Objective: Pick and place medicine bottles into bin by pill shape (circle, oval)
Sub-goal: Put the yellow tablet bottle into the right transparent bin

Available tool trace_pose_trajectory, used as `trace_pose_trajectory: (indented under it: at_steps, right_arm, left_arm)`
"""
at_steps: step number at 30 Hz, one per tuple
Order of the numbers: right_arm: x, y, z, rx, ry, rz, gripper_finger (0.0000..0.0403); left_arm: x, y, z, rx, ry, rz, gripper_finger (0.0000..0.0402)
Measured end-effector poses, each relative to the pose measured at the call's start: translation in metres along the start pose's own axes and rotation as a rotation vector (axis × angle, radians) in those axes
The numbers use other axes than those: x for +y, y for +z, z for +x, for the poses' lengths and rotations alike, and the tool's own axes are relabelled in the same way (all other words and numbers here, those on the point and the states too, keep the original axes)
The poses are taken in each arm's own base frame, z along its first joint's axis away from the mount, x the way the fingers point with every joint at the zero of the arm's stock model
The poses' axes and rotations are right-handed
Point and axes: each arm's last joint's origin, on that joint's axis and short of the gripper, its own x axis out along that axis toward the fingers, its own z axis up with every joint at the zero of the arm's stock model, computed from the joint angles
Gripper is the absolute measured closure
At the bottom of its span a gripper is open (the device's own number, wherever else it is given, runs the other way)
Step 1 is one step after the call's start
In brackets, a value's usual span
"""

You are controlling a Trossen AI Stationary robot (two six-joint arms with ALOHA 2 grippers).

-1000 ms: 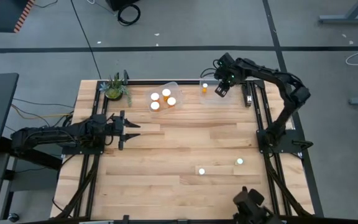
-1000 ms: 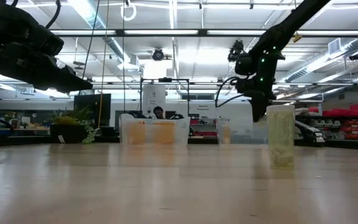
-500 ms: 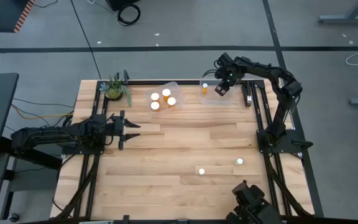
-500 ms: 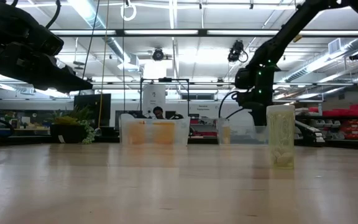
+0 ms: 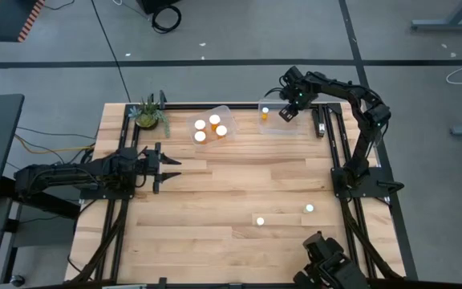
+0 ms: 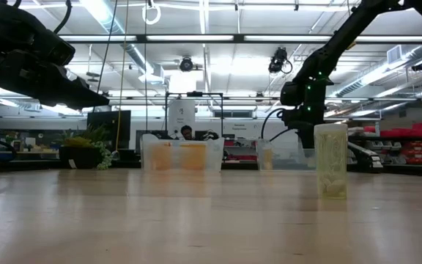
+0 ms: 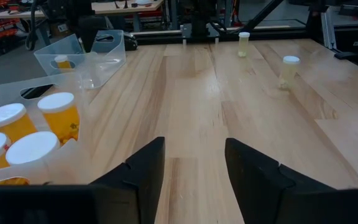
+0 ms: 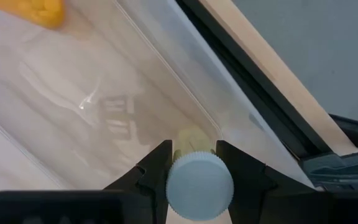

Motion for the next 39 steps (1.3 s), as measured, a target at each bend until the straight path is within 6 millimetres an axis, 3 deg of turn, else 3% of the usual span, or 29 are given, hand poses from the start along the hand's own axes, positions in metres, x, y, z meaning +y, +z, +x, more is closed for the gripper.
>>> trace_pose_trajectory:
  at_steps: [9,22,28,39]
  right_arm:
    - [0.000,-0.001,0.000,0.012,0.006,-0.007,0.0271]
    - [0.006,-0.001,-0.001,0.024,0.011,-0.034,0.0213]
    - [0.008,0.005,-0.011,0.010,0.004,-0.044,0.0212]
    - [0.031,0.026,-0.033,-0.066,0.008,-0.121,0.0212]
  left_arm:
    - [0.000,0.000,0.000,0.000,0.000,0.000,0.0218]
    - [0.000,0.000,0.000,0.000,0.000,0.000,0.0219]
    - [0.000,0.000,0.000,0.000,0.000,0.000,0.0217]
    - [0.000,0.000,0.000,0.000,0.000,0.000,0.0216]
